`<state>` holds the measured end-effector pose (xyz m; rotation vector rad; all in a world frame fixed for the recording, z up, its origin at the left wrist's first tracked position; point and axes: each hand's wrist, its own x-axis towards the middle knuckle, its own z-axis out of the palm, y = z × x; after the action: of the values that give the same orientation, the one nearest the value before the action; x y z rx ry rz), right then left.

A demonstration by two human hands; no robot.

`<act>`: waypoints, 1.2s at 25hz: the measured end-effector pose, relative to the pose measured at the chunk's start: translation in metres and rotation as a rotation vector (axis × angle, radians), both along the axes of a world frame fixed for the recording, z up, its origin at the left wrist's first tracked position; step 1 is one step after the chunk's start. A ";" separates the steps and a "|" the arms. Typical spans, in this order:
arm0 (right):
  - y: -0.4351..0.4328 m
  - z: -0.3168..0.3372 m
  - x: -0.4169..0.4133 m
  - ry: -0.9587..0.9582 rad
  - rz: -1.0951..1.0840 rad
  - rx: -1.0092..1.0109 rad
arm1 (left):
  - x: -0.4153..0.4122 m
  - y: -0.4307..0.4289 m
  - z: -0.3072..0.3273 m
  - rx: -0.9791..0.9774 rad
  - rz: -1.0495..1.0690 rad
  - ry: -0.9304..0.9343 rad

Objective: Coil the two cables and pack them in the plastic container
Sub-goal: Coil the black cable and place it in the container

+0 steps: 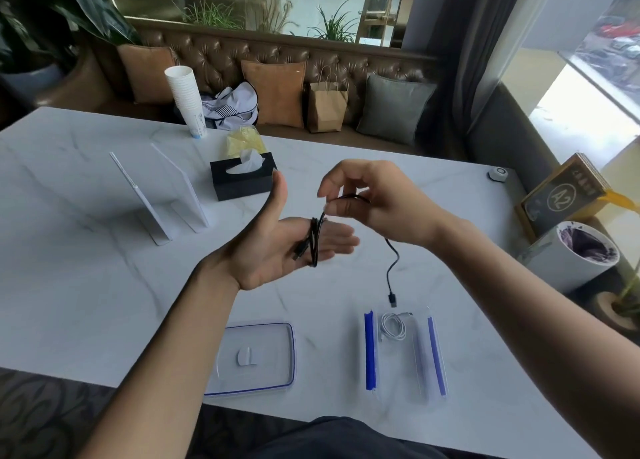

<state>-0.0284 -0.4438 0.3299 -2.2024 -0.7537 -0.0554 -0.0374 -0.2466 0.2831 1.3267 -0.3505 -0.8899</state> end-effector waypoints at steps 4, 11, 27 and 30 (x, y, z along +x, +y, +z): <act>0.003 -0.009 0.006 0.079 0.032 0.204 | -0.008 -0.003 0.009 -0.178 -0.102 0.074; 0.000 -0.043 0.002 0.361 0.026 0.347 | -0.013 -0.005 0.014 -0.778 0.040 0.204; -0.003 -0.010 -0.015 -0.065 0.110 -0.221 | 0.001 -0.001 -0.005 -0.032 0.134 -0.147; -0.002 -0.003 -0.006 -0.116 0.091 -0.176 | -0.003 -0.002 -0.004 0.085 0.036 -0.084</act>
<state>-0.0340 -0.4459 0.3269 -2.3436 -0.9549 -0.0737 -0.0409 -0.2483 0.2788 1.4474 -0.3562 -0.8284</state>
